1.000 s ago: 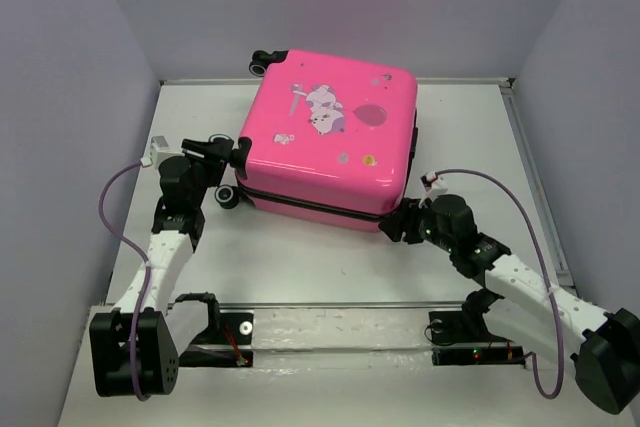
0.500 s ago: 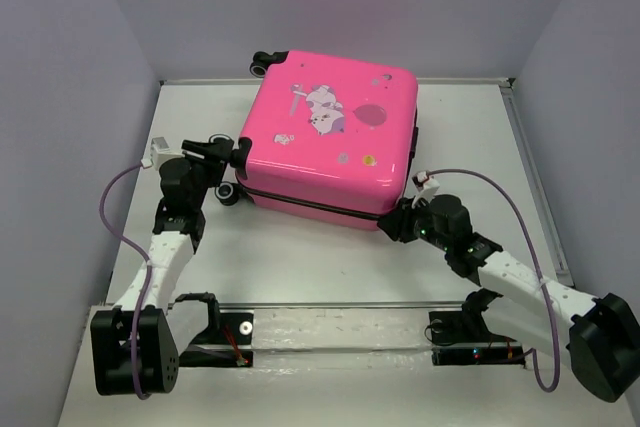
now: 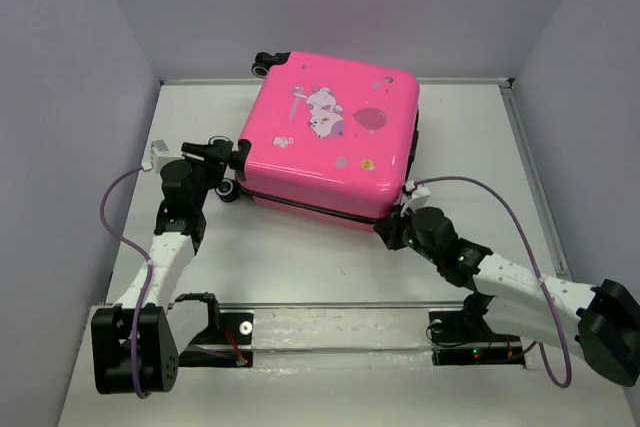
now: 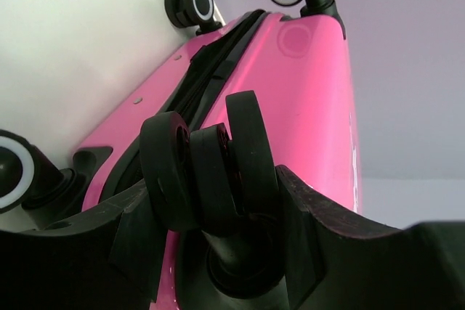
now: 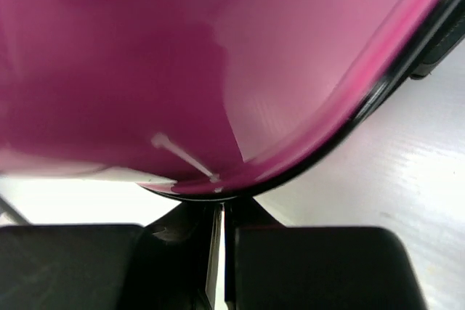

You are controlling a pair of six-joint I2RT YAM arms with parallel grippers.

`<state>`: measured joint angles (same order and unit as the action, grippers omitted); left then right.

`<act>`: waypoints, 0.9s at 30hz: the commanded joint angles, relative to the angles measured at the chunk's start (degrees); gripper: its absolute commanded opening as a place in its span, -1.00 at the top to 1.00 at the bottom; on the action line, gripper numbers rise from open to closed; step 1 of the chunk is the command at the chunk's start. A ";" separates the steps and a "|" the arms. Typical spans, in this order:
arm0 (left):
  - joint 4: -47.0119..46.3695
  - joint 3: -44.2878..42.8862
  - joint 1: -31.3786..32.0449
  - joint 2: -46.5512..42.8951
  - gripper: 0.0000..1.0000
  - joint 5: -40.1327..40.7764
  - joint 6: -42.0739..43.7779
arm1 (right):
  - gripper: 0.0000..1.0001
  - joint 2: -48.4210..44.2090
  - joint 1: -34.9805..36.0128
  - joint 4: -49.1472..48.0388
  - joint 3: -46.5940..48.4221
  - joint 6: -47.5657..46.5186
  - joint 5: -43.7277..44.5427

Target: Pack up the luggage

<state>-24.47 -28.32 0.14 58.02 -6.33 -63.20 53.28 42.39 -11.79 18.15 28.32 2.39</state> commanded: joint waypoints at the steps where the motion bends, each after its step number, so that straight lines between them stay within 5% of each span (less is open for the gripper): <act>1: -4.62 1.42 4.34 -1.15 0.89 -5.28 7.83 | 0.86 5.40 14.88 9.92 7.23 5.16 16.20; 3: -4.80 1.95 6.00 -1.85 0.88 -4.40 7.83 | 0.87 9.19 20.88 18.36 12.76 9.11 26.84; 9: -5.06 3.00 10.67 -3.26 0.88 -2.81 7.83 | 0.86 20.11 21.59 22.16 26.57 9.48 34.69; 17: -5.50 4.67 12.95 -4.85 0.88 -2.55 7.65 | 0.86 14.74 20.89 7.41 29.13 -3.00 27.24; 23: -6.82 4.67 14.45 -3.70 0.89 -2.64 7.74 | 0.86 36.89 30.29 11.24 39.05 -0.55 29.32; 25: -6.73 5.46 14.45 -4.66 0.89 -2.72 7.74 | 0.86 31.67 28.73 13.20 36.97 -0.10 31.26; 27: -6.82 6.25 14.80 -5.54 0.89 -3.07 7.65 | 0.86 23.93 20.92 12.41 31.18 -0.80 24.35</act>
<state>-32.93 -25.39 7.31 54.48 12.27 -64.86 85.30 68.03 21.76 49.63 27.16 51.66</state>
